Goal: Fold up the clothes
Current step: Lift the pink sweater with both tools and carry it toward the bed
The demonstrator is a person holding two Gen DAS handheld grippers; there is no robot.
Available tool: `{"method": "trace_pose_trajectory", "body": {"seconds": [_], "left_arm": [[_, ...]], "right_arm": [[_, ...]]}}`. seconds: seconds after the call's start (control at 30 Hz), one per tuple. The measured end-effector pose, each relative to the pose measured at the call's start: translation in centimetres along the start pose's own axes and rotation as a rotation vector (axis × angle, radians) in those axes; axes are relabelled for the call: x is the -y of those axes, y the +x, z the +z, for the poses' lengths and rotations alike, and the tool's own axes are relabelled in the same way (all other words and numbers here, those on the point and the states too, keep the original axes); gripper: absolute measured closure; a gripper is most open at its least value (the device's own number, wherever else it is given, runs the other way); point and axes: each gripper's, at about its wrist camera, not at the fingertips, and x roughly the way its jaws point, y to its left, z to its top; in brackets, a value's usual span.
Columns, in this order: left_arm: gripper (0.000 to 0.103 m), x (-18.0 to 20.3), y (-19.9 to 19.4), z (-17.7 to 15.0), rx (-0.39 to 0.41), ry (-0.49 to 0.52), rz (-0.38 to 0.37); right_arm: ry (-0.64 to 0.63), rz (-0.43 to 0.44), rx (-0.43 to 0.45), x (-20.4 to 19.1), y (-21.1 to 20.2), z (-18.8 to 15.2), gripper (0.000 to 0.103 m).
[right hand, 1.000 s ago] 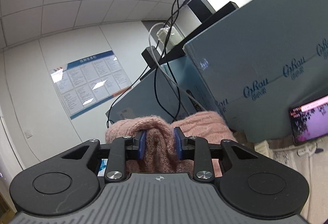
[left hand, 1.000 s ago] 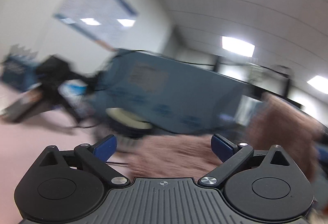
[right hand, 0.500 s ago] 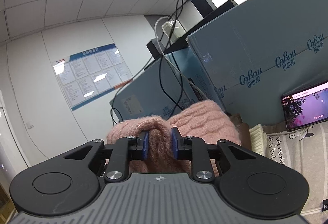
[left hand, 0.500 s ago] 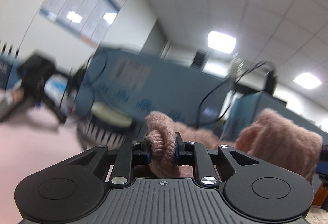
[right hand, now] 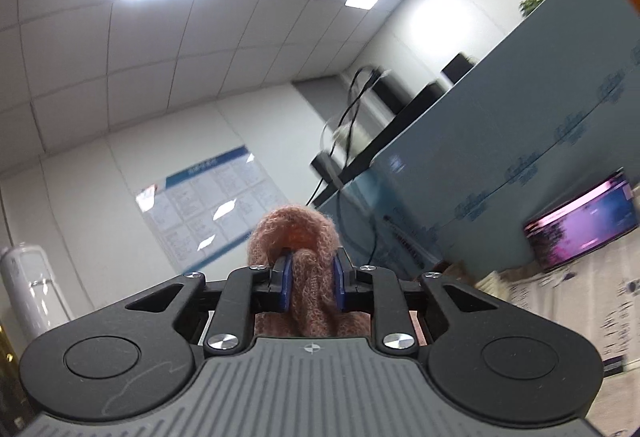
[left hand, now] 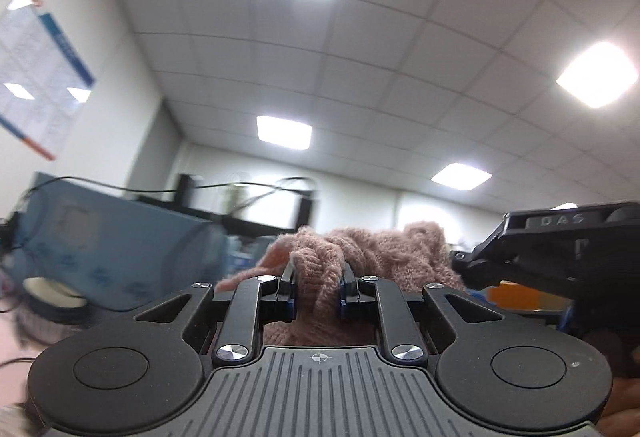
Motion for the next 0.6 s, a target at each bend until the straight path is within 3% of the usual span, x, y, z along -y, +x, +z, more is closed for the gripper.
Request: {"method": "trace_pose_trajectory", "body": {"seconds": [0.17,0.3,0.6], "left_arm": [[0.088,4.9,3.2,-0.5,-0.012,0.018,-0.101],[0.089,7.0,5.1,-2.4,-0.088,-0.007,-0.146],[0.088,5.6,5.2,-7.1,-0.372,-0.024,-0.09]], "right_arm": [[0.001,-0.101,0.125,3.0,-5.7,3.9,0.084],[-0.013,-0.231,0.218,5.7,-11.0,6.6,0.084],[0.052,-0.551,0.299,13.6,-22.0,8.0,0.084]]}}
